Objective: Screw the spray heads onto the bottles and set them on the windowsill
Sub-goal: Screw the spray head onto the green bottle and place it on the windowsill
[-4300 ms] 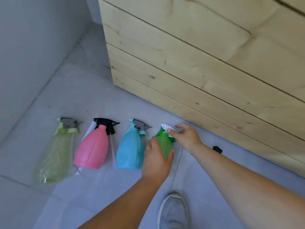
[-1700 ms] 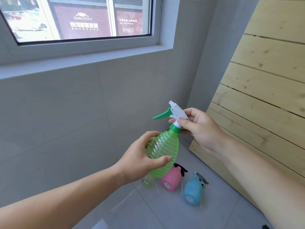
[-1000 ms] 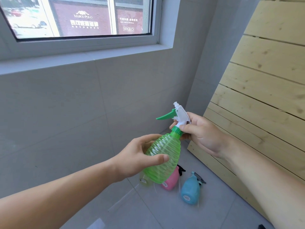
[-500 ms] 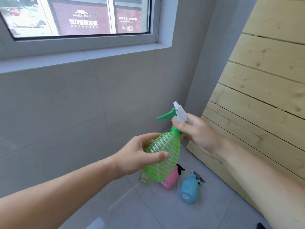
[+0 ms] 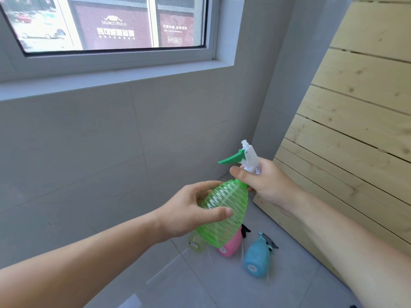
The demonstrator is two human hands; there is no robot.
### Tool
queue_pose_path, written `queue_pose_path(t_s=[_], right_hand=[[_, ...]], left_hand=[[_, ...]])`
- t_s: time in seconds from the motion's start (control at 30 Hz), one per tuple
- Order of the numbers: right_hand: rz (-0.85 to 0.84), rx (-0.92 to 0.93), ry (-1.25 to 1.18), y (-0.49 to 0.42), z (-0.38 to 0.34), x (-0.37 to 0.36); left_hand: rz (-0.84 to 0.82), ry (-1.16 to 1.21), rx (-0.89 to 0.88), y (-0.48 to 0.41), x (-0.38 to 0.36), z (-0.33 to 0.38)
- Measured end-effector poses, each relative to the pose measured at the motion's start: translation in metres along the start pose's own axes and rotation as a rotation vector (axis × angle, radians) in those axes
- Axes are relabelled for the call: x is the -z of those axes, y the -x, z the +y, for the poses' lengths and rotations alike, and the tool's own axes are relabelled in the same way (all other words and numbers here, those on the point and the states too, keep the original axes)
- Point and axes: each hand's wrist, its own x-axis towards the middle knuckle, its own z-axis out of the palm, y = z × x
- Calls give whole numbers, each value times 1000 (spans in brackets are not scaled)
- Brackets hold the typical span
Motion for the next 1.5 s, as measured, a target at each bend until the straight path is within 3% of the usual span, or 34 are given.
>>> queue_pose_path(t_s=[0.07, 0.17, 0.33, 0.5, 0.73, 1.17, 1.37, 1.5], right_hand=[[-30, 0, -42, 0, -1, 0], [-42, -9, -293, 1, -3, 7], [109, 39, -150, -3, -3, -3], [-53, -16, -359, 3, -7, 9], [81, -16, -297, -5, -6, 2], [250, -54, -395, -8, 5, -10], [102, -56, -201, -7, 6, -18], [93, 31, -165, -27, -11, -27]], left_hand=[[13, -1, -4, -1, 1, 0], [15, 11, -15, -2, 2, 3], [12, 92, 0, -2, -1, 5], [-10, 106, -7, -2, 2, 6], [-18, 128, -5, -1, 1, 11], [192, -31, -30, -10, 2, 14], [288, 161, -65, -21, 16, 29], [310, 217, -76, -39, 31, 40]])
